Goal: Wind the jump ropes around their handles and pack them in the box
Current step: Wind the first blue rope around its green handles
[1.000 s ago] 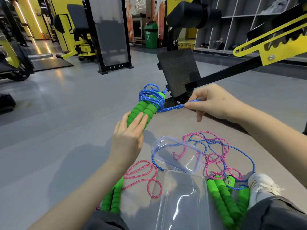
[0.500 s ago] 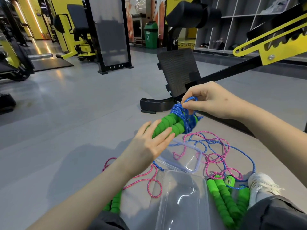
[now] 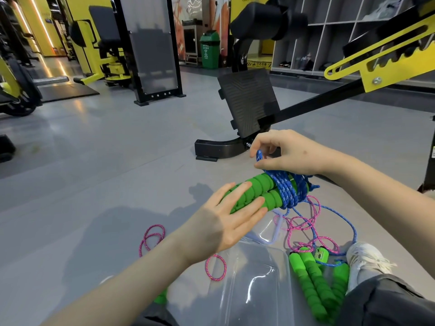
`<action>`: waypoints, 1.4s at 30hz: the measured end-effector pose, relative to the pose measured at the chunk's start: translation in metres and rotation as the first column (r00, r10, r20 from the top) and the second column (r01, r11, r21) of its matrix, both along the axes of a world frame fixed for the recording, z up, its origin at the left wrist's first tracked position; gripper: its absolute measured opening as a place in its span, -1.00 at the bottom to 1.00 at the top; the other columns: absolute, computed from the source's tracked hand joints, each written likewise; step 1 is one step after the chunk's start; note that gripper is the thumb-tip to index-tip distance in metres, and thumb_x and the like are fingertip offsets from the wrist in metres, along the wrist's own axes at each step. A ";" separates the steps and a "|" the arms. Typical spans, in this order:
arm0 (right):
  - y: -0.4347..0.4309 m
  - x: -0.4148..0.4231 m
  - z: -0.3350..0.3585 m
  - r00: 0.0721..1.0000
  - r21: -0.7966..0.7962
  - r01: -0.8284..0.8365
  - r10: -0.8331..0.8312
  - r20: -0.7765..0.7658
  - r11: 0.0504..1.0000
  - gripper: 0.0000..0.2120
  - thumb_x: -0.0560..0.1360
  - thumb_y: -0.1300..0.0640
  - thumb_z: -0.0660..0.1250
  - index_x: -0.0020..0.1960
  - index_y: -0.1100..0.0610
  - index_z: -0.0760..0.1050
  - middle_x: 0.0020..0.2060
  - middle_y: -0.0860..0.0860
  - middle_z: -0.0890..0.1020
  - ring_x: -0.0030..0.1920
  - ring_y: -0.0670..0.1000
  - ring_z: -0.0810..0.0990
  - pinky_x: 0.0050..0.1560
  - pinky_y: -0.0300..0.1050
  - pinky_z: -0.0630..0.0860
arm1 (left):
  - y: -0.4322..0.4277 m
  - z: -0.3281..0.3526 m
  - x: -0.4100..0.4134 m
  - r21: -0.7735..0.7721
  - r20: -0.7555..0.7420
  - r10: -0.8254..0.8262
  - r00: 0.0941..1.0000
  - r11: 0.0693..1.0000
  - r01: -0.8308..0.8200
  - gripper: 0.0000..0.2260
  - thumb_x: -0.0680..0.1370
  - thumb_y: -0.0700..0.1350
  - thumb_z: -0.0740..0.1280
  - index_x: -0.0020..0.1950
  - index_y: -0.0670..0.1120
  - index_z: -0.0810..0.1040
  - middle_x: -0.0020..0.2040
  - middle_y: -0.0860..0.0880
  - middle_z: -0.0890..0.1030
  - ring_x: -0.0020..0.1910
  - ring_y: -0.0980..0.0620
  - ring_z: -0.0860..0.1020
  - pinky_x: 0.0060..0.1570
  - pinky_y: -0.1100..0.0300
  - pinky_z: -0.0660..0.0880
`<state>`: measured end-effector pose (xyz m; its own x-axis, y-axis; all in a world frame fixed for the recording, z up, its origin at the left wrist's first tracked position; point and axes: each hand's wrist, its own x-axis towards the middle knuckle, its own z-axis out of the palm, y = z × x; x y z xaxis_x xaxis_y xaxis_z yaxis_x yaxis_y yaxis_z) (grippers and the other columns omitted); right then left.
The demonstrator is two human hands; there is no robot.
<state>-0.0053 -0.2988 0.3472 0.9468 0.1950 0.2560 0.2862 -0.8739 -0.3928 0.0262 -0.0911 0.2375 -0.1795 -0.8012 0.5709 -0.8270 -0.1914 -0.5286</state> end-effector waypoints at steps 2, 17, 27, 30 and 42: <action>-0.003 0.001 0.000 1.000 0.050 -0.001 0.002 -0.019 0.999 -0.86 0.42 0.15 0.44 -0.05 0.08 0.52 -0.27 -0.01 0.55 -0.22 -0.04 0.51 -0.07 -0.11 0.47 | 0.002 0.001 0.002 -0.002 -0.003 -0.003 1.000 1.000 0.003 -0.67 0.64 -0.32 0.05 0.25 -0.20 0.56 0.21 -0.13 0.60 0.20 -0.31 0.53 0.17 -0.17 0.46; -0.015 0.001 0.002 0.997 0.212 0.023 -0.007 -0.078 0.977 -0.88 0.38 0.21 0.47 -0.19 0.18 0.54 -0.21 0.18 0.63 -0.13 0.15 0.59 -0.04 -0.01 0.51 | 0.004 -0.005 0.005 0.012 -0.005 0.018 1.000 1.000 -0.018 -0.64 0.65 -0.30 0.03 0.23 -0.18 0.60 0.20 -0.12 0.61 0.20 -0.30 0.53 0.16 -0.18 0.47; -0.020 0.003 -0.016 0.976 0.200 0.064 -0.103 0.190 0.978 -0.78 0.35 0.14 0.51 -0.23 0.05 0.44 -0.27 0.05 0.55 -0.19 -0.04 0.51 -0.01 -0.06 0.48 | 0.010 -0.004 0.008 -0.024 -0.014 0.093 0.996 0.995 -0.093 -0.61 0.67 -0.26 -0.02 0.24 -0.15 0.58 0.21 -0.08 0.61 0.18 -0.27 0.55 0.19 -0.11 0.39; -0.017 0.007 -0.025 0.924 0.174 0.076 -0.135 0.359 0.982 -0.79 0.34 0.13 0.52 -0.31 0.04 0.47 -0.25 0.03 0.55 -0.13 -0.02 0.50 -0.05 -0.11 0.46 | 0.011 -0.005 0.010 -0.038 -0.007 0.112 0.994 0.993 -0.112 -0.68 0.66 -0.27 -0.04 0.28 -0.15 0.44 0.22 -0.08 0.60 0.18 -0.26 0.55 0.20 -0.10 0.36; -0.018 0.008 -0.028 0.956 0.365 0.167 -0.241 0.168 0.916 -0.83 0.42 0.05 0.44 0.00 -0.04 0.54 0.11 -0.10 0.53 0.21 -0.17 0.32 0.04 -0.56 0.19 | 0.013 -0.008 0.015 -0.091 0.014 0.144 0.989 0.986 -0.143 -0.70 0.65 -0.28 0.00 0.29 -0.15 0.43 0.22 -0.09 0.60 0.19 -0.27 0.52 0.18 -0.12 0.39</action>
